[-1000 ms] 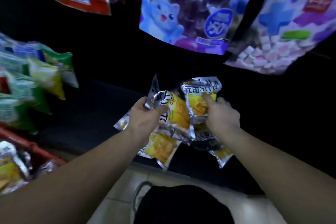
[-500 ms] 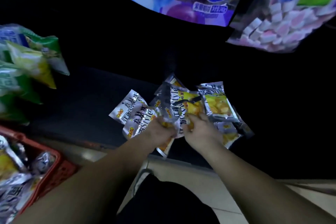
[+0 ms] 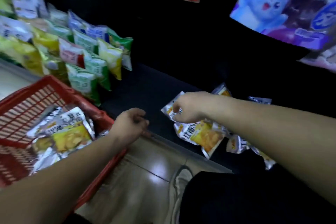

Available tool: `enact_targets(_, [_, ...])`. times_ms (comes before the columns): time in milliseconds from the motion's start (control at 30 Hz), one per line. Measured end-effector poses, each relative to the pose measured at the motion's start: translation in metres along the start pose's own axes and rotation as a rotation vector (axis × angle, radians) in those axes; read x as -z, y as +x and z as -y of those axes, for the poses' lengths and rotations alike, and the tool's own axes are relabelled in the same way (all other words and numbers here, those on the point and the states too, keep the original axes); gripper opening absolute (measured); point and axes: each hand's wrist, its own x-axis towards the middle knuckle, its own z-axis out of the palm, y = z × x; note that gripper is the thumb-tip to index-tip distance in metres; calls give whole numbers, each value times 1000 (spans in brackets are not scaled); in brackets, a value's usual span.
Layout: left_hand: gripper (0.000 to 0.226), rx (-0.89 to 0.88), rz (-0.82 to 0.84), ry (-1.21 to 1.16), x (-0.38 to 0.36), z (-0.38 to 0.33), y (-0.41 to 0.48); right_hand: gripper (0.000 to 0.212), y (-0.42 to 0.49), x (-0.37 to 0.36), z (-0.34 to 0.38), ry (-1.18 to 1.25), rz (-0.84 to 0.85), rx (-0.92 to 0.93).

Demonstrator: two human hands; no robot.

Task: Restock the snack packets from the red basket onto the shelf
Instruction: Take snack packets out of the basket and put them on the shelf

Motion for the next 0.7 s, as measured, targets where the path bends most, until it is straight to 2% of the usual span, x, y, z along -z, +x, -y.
enact_targets(67, [19, -3, -160, 14, 23, 22, -10, 28, 29, 5, 37, -3, -25, 46])
enact_targets(100, [19, 6, -232, 26, 33, 35, -16, 27, 44, -1, 60, 88, -46, 47])
enact_targets(233, [23, 132, -386, 197, 76, 94, -29, 32, 78, -62, 155, 694, -217, 86])
enact_targets(300, [40, 305, -342, 343, 99, 125, -28, 29, 81, -92, 188, 712, -209, 170])
enact_targets(367, [70, 481, -186, 503, 114, 154, -30, 30, 87, -107, 206, 554, -144, 252])
enact_targets(433, [93, 520, -14, 536, 118, 173, -38, 31, 97, -108, 219, 465, -33, 265])
enact_targets(467, [96, 505, 43, 548, 118, 178, -42, 31, 106, -108, 225, 472, 22, 247])
enact_targets(533, [83, 421, 26, 563, 117, 185, -44, 36, 127, -109, 237, 485, 114, 188])
enact_targets(600, [56, 382, -123, 513, 126, 181, -40, 44, 151, -117, 246, 518, 162, 129])
enact_targets(667, [48, 411, -299, 476, 144, 180, -32, 52, 171, -121, 256, 622, 166, 90])
enact_targets(700, [51, 446, -356, 476, 153, 185, -27, 61, 180, -123, 260, 706, 159, 71])
